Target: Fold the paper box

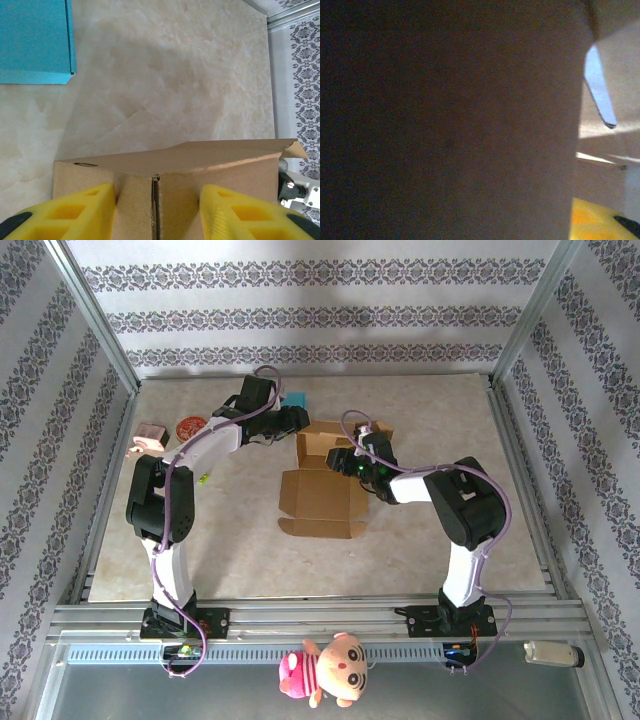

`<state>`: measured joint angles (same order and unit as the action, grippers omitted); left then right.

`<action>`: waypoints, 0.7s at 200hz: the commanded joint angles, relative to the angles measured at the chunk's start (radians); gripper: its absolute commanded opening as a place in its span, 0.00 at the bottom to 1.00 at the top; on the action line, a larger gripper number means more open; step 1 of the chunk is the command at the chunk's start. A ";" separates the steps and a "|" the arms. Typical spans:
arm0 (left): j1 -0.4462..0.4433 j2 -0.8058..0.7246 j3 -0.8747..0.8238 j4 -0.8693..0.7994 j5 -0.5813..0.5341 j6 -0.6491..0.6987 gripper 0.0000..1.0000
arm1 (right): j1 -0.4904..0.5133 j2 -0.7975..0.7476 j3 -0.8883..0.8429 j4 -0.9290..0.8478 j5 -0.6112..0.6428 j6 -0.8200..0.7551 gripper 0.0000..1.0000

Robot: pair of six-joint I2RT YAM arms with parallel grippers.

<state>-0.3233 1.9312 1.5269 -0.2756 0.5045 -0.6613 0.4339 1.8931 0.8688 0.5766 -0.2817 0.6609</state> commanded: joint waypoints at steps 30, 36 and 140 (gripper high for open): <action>-0.026 0.022 0.020 -0.043 0.020 0.019 0.48 | 0.011 -0.294 -0.179 -0.083 -0.019 -0.125 0.65; -0.026 0.017 0.014 -0.037 0.018 0.016 0.47 | 0.010 -0.341 -0.204 -0.106 -0.003 -0.147 0.68; -0.030 -0.005 0.000 -0.044 0.011 0.017 0.47 | -0.187 -0.447 -0.095 -0.478 0.227 -0.431 0.94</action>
<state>-0.3397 1.9316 1.5291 -0.2787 0.5156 -0.6613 0.2718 1.3563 0.6842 0.2035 -0.0742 0.2829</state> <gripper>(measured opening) 0.473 0.948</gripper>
